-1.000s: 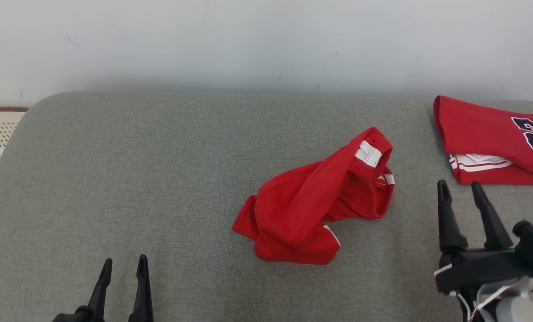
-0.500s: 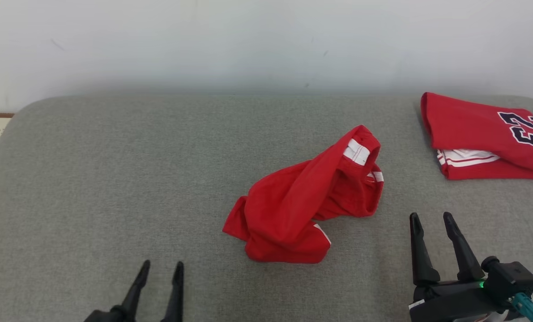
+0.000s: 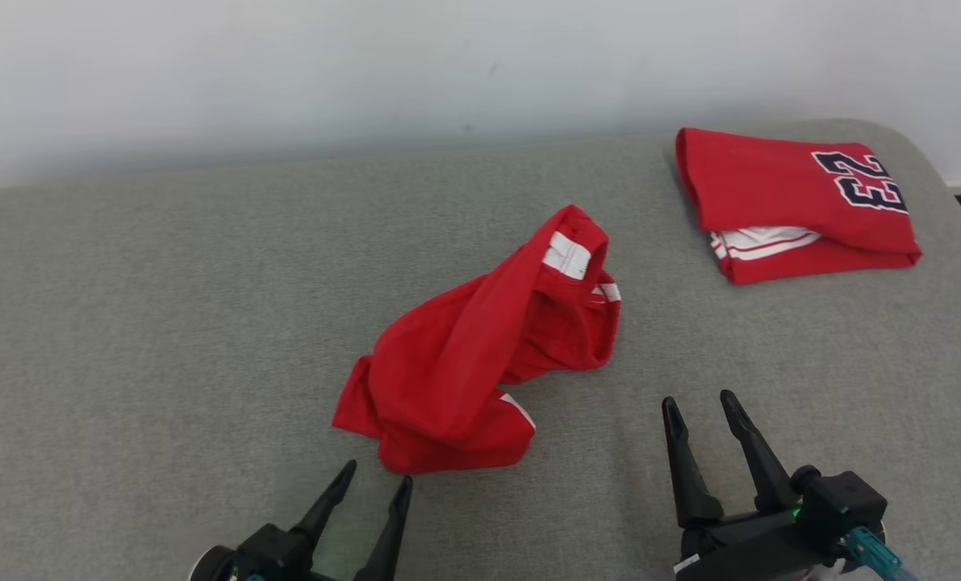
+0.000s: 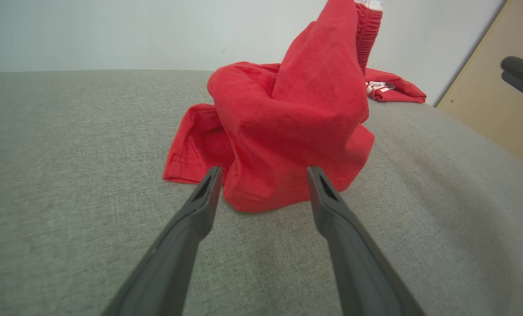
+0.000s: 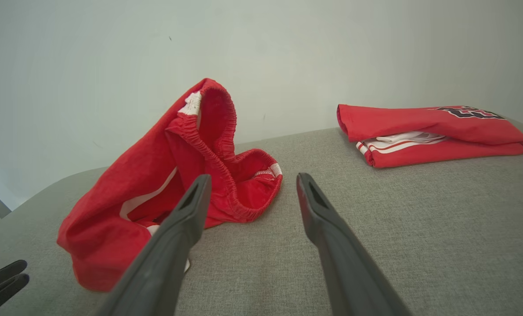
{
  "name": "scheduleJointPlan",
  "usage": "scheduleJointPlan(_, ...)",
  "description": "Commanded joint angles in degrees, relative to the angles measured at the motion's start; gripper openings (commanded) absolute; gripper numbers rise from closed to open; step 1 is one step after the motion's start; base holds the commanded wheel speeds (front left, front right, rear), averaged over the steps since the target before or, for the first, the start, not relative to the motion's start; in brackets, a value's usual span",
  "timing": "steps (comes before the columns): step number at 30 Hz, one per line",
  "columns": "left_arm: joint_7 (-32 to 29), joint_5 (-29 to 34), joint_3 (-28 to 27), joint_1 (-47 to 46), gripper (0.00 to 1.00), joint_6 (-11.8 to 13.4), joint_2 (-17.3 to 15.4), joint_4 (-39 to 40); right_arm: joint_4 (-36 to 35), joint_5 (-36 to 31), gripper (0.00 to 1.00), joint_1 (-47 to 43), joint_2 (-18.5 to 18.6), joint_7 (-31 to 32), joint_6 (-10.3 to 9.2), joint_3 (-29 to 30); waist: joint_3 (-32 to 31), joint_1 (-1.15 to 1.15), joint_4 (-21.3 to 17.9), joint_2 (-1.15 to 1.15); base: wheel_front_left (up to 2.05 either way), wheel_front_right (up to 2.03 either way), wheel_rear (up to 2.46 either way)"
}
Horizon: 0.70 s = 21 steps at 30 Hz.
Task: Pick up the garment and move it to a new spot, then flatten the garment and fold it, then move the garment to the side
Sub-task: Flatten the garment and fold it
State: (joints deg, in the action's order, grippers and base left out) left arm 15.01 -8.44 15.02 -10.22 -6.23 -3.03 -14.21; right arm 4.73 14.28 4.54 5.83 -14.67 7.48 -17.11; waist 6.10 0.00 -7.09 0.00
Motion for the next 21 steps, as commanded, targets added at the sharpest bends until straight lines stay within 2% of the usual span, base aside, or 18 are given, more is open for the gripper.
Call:
scheduleJointPlan(1, 0.2, 0.5, 0.5, -0.8, 1.00, -0.2, -0.4, -1.1, 0.3, -0.2, 1.00, 0.8, -0.3, -0.4, 0.03, -0.4, 1.0, 0.00, -1.9, 0.00, 0.00, 0.00, 0.00)
scheduleJointPlan(7, 0.2, 1.8, 1.8, -4.7, 1.00, -0.6, -1.3, -7.6, 1.4, -0.6, 1.00, 2.0, -0.8, -0.5, 0.03, -1.9, 2.0, 0.00, -4.1, 0.00, 0.00, 0.00, 0.00)
scheduleJointPlan(16, 0.2, 3.2, 3.0, -11.7, 1.00, -0.5, -1.0, -18.4, 2.9, -0.8, 1.00, 3.2, -1.1, -0.6, 0.02, -3.2, 3.3, 0.00, -6.0, 0.00, 0.00, 0.00, 0.00)
scheduleJointPlan(17, 0.2, 3.0, 2.9, -12.2, 0.67, -0.5, -0.9, -18.9, 3.0, -0.8, 1.00, 3.1, -1.2, -0.6, 0.02, -3.3, 3.3, 0.00, -6.1, 0.00, 0.00, 0.00, 0.00)
scheduleJointPlan(18, 0.2, 2.7, 2.6, -12.8, 0.18, -0.3, -0.8, -18.9, 3.0, -0.9, 1.00, 3.3, -1.2, -0.6, 0.03, -3.5, 3.3, 0.00, -6.2, 0.00, 0.00, 0.00, 0.00)
scheduleJointPlan(19, 0.2, 2.4, 2.2, -13.0, 0.00, -0.2, -0.8, -18.8, 2.9, -0.9, 1.00, 3.3, -1.3, -0.6, 0.03, -3.6, 3.3, 0.00, -6.2, 0.00, 0.00, 0.00, 0.00)
scheduleJointPlan(21, 0.2, 1.8, 1.3, -12.7, 0.00, 0.0, -0.7, -17.5, 2.9, -0.9, 1.00, 3.2, -1.4, -0.6, 0.02, -3.4, 3.2, 0.00, -5.9, 0.00, 0.00, 0.00, 0.00)
